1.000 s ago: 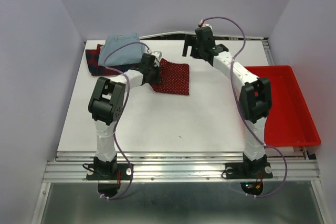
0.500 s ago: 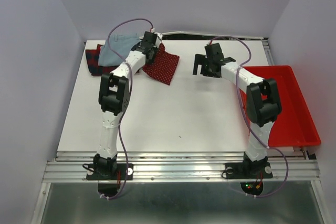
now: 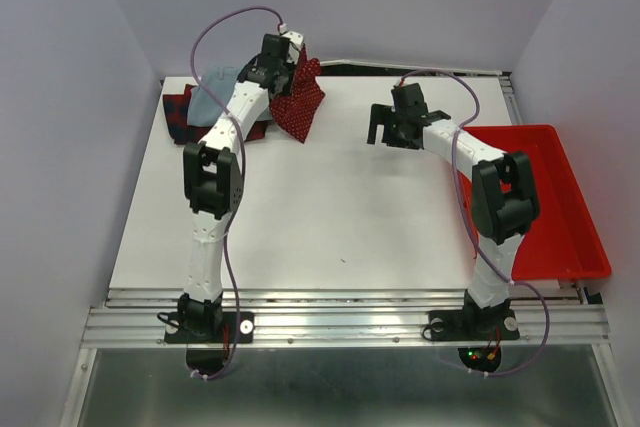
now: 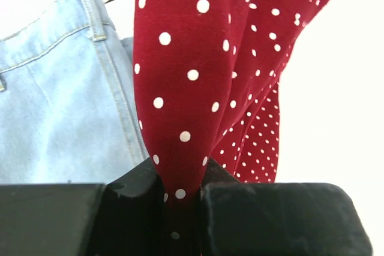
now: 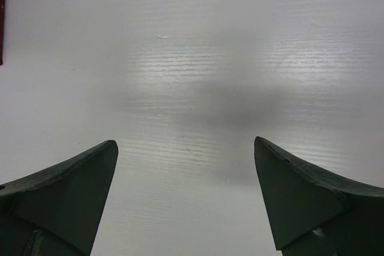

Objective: Fold and stack the skirts
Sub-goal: Neatly place the folded skirt to the corner

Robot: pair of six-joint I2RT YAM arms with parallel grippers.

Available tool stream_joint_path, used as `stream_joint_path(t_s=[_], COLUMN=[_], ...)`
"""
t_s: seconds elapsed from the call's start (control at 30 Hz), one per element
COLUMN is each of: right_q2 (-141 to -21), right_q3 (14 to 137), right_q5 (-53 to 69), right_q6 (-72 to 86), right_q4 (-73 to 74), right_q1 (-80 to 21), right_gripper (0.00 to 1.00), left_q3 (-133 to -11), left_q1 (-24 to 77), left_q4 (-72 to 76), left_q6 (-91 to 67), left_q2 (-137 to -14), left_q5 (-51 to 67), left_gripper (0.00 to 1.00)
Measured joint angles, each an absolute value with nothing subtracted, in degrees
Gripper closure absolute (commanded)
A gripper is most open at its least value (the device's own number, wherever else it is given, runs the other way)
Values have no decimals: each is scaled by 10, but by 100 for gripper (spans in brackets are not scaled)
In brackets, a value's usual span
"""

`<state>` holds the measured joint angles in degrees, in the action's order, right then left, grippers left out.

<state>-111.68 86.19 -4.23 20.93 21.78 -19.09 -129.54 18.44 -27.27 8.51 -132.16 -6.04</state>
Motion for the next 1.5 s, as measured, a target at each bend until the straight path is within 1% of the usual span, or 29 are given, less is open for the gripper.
stream_joint_path(t_s=[0.37, 0.8, 1.13, 1.33, 1.5], right_q2=[-1117, -1117, -1119, -1125, -1133], right_q3=[862, 862, 862, 862, 862], right_q5=[-30, -27, -25, -19, -15], right_q6=[209, 209, 209, 209, 209], right_q4=[218, 218, 218, 218, 218], right_q1=[-191, -191, -191, -191, -191], right_gripper=[0, 0, 0, 0, 0], left_q3=[-1296, -1294, -1270, -1256, -1260], left_q1=[120, 41, -18, -59, -81], left_q4=[-288, -259, -239, -229, -232], left_q6=[59, 11, -32, -35, -22], left_q2=[-1316, -1254, -1250, -1273, -1334], left_q5=[-9, 134, 215, 236, 232], left_gripper=[100, 100, 100, 100, 99])
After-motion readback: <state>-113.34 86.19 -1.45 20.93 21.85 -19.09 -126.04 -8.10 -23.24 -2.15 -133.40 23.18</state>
